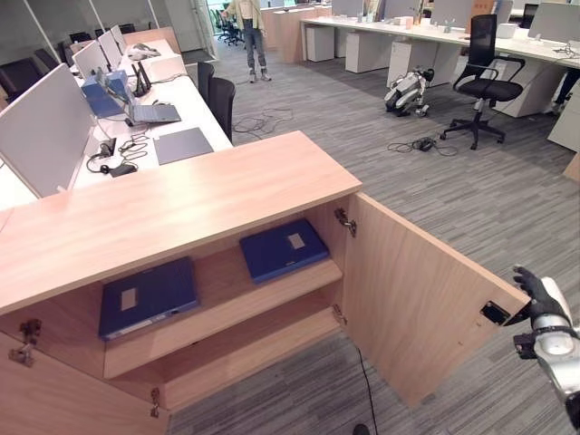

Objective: Put the empty folder in the office cabinet

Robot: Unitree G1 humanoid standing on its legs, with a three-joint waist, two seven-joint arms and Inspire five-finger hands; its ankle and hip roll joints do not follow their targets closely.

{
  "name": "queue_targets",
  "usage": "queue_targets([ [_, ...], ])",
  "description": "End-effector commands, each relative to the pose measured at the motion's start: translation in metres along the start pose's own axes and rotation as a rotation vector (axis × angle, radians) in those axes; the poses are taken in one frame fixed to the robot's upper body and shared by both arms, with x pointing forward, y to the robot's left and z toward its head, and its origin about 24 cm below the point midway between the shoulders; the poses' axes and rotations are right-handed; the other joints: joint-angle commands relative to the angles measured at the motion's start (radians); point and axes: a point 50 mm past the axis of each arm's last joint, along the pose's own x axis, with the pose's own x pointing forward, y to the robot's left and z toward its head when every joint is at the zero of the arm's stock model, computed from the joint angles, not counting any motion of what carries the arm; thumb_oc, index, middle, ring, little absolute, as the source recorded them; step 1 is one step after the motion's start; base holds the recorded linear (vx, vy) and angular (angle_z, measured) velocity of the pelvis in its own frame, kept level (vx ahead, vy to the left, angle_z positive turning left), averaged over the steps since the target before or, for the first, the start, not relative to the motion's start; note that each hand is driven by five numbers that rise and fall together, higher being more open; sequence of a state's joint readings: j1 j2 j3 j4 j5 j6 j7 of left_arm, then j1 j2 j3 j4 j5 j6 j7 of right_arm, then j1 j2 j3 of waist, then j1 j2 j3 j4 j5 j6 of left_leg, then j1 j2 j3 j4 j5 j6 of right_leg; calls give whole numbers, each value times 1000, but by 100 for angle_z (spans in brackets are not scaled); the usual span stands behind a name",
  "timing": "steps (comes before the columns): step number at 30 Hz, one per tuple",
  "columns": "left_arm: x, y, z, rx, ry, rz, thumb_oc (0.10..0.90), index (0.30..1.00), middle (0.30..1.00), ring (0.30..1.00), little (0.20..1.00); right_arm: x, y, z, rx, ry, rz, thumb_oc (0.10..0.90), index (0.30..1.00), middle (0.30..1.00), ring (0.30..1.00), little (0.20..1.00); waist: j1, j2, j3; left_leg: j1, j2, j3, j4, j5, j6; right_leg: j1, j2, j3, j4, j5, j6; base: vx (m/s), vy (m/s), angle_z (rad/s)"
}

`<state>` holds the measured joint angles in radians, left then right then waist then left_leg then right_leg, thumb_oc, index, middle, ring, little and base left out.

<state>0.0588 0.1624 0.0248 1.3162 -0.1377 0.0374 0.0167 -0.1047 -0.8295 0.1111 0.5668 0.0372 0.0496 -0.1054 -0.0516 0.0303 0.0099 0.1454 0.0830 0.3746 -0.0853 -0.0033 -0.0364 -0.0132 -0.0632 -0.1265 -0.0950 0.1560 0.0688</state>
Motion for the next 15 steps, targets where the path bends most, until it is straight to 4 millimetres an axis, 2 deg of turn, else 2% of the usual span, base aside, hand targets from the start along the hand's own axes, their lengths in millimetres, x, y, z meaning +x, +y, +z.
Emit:
queue_targets([
  [1, -2, 31, -6, 115, 41, 73, 800, 900, 900, 900, 900, 2, 1, 81, -58, -376, 47, 800, 900, 900, 900, 900, 13, -47, 17, 5, -33, -35, -2, -62, 11, 52, -30, -11, 8, -104, 66, 0, 0, 0],
  [4, -2, 33, -8, 110, 47, 75, 800, 900, 900, 900, 900, -4, 8, 89, -66, -431, 96, 800, 900, 900, 900, 900, 17, -47, 19, 2, -33, -40, -2, -61, 10, 52, -32, -17, 8, -103, 66, -9, 8, 5],
  [5, -2, 35, -11, 106, 52, 79, 800, 900, 900, 900, 900, -10, 13, 99, -75, -485, 139, 800, 900, 900, 900, 900, 19, -47, 19, 0, -34, -42, -2, -59, 9, 52, -33, -19, 8, -103, 66, -32, 22, 11],
  [6, -3, 38, -15, 99, 57, 84, 800, 900, 900, 900, 900, -22, 21, 116, -97, -591, 210, 800, 900, 900, 900, 900, 25, -50, 20, -7, -35, -44, -2, -56, 9, 47, -36, -22, 8, -99, 65, -33, 34, 9],
  [8, -4, 40, -15, 100, 53, 86, 800, 900, 900, 900, 900, -33, 30, 132, -117, -680, 271, 800, 900, 900, 900, 900, 29, -51, 22, -6, -36, -46, -2, -58, 9, 49, -39, -27, 8, -97, 67, -16, 17, 1],
  [9, -4, 40, -15, 100, 53, 86, 800, 900, 900, 900, 900, -33, 30, 132, -116, -681, 271, 800, 900, 900, 900, 900, 29, -52, 20, -9, -37, -45, -2, -56, 9, 46, -39, -26, 8, -95, 66, -27, 34, 4],
  [13, -4, 41, -15, 126, 41, 93, 800, 900, 900, 900, 900, -78, 78, 191, -42, -989, 525, 800, 900, 900, 900, 900, 46, -56, 23, -15, -40, -45, -2, -54, 13, 37, -48, -27, 8, -85, 69, -47, 48, 2],
  [14, -4, 40, -14, 143, 32, 98, 800, 900, 900, 900, 900, -93, 106, 225, -23, -1100, 636, 800, 900, 900, 900, 900, 69, -57, 24, -11, -42, -48, -2, -58, 17, 39, -51, -27, 8, -83, 69, -62, 63, -5],
  [15, -3, 39, -13, 141, 23, 100, 800, 900, 900, 900, 900, -102, 122, 242, 27, -1138, 708, 800, 900, 900, 900, 900, 82, -59, 26, -11, -43, -49, -2, -57, 18, 38, -51, -26, 8, -81, 68, -43, 45, -23],
])
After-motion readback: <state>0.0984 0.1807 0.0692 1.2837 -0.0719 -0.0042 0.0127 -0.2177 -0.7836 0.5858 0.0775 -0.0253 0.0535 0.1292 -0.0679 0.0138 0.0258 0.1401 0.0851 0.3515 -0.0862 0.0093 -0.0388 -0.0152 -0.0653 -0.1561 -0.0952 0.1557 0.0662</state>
